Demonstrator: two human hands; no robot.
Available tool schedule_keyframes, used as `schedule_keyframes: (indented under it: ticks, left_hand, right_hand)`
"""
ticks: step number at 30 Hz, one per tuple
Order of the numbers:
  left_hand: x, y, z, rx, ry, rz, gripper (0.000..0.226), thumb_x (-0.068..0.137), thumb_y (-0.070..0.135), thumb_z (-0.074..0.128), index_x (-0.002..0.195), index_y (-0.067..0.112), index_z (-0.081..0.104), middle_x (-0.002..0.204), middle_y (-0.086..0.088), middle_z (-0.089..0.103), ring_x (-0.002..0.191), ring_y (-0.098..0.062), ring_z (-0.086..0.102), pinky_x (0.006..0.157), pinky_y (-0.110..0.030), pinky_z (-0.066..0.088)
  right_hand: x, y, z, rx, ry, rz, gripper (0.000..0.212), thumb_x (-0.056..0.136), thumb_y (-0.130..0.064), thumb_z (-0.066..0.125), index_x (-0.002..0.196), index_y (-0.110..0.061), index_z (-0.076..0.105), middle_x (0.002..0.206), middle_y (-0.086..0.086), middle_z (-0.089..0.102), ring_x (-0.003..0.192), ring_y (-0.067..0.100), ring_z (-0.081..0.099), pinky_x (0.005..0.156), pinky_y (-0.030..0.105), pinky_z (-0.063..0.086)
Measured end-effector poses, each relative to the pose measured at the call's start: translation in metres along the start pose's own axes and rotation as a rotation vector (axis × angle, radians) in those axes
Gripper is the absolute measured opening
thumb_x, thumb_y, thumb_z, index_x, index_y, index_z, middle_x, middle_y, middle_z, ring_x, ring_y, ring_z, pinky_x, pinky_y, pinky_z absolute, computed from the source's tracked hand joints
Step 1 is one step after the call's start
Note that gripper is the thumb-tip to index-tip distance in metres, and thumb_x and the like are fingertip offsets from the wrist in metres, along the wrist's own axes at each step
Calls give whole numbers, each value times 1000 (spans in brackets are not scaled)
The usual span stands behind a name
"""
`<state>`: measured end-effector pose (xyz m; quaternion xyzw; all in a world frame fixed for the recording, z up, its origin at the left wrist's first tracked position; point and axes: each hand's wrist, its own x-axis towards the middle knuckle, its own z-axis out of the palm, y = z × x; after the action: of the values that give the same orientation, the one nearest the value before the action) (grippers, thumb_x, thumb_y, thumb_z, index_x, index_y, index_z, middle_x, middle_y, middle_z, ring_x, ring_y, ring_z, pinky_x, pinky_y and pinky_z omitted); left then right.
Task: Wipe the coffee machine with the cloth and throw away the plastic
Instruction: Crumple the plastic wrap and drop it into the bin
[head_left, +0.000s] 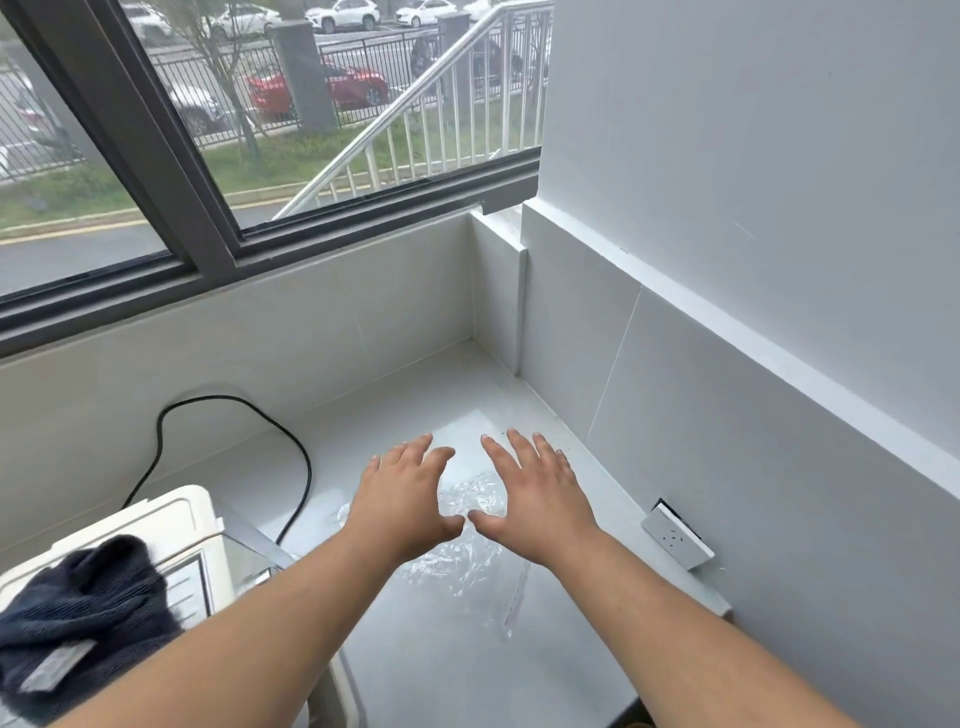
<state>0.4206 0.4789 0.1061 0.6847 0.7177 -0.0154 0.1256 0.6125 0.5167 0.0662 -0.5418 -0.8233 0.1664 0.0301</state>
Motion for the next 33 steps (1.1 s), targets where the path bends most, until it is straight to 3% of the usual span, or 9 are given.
schedule_keyframes:
  ticks: [21, 24, 29, 33]
  left_hand:
    - [13, -1, 42, -32, -187, -163, 96, 78, 59, 72, 160, 39, 25, 175, 4, 11, 159, -26, 16, 123, -50, 31]
    - [13, -1, 45, -34, -198, -161, 96, 78, 59, 72, 160, 39, 25, 175, 4, 11, 159, -27, 16, 122, -49, 34]
    - [13, 0, 49, -26, -204, -154, 98, 78, 59, 73, 160, 38, 25, 175, 4, 12, 159, -27, 16, 122, -48, 33]
    - [15, 1, 50, -26, -201, -151, 98, 77, 60, 73, 160, 39, 25, 175, 4, 12, 158, -27, 17, 122, -48, 32]
  right_hand:
    - [24, 15, 49, 9, -182, -39, 107, 82, -73, 62, 163, -43, -1, 176, 1, 3, 160, 37, 3, 128, 55, 9]
    - [25, 14, 53, 7, -222, -19, 105, 84, -67, 65, 163, -42, 0, 175, 1, 3, 158, 41, 9, 127, 57, 17]
    - [25, 13, 55, -43, -239, 13, 90, 93, -44, 67, 163, -33, 12, 169, 7, 18, 141, 37, 37, 109, 48, 44]
    - [24, 12, 54, -26, -195, 33, 66, 97, -13, 56, 156, -24, 29, 146, 11, 42, 117, 35, 53, 85, 41, 49]
